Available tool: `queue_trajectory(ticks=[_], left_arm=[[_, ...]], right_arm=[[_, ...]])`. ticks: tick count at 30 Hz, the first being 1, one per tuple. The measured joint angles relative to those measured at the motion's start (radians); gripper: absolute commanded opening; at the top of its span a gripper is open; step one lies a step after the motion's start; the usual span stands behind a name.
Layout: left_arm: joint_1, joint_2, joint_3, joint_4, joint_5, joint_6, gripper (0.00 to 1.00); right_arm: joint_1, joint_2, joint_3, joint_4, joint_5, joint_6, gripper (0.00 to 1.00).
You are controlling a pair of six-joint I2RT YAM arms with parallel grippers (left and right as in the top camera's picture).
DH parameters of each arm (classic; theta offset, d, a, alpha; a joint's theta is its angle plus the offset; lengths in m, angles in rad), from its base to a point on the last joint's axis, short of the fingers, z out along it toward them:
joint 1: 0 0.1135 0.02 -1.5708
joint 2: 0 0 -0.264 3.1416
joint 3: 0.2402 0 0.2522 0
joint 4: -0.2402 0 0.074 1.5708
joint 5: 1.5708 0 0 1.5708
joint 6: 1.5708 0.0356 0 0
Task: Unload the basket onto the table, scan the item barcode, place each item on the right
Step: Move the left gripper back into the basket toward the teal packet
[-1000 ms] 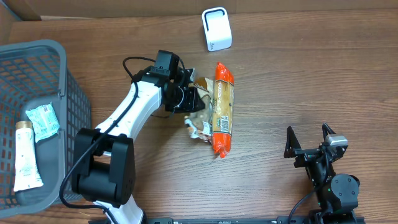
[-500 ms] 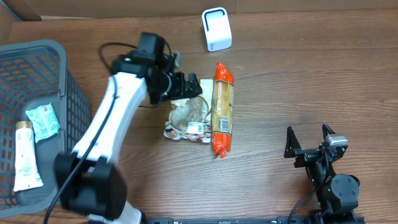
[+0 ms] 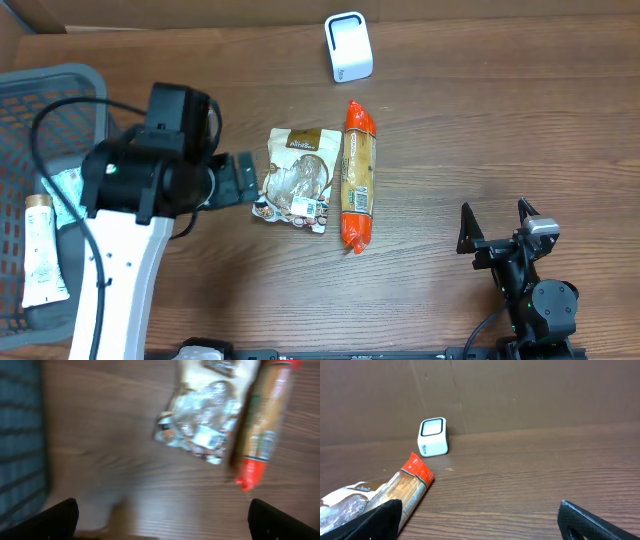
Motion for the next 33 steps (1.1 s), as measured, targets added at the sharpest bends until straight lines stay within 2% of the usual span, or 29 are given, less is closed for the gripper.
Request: queue_trajectory(ticks=[9, 15, 21, 33], left_arm=[[0.117, -0.140, -0.020, -0.043, -0.113, -0.003, 1.00], [0.156, -0.150, -0.142, -0.018, -0.146, -0.003, 1.00], [0.230, -0.146, -0.251, 0.005, -0.149, -0.003, 1.00], [0.362, -0.202, -0.260, 0.008, -0.115, 0.039, 1.00]], right_arm=[[0.000, 0.000, 0.000, 0.000, 0.000, 0.000, 1.00], [0.000, 0.000, 0.000, 0.000, 0.000, 0.001, 1.00], [0.000, 0.000, 0.000, 0.001, 0.000, 0.001, 1.00], [0.000, 0.000, 0.000, 0.001, 0.000, 0.001, 1.00]])
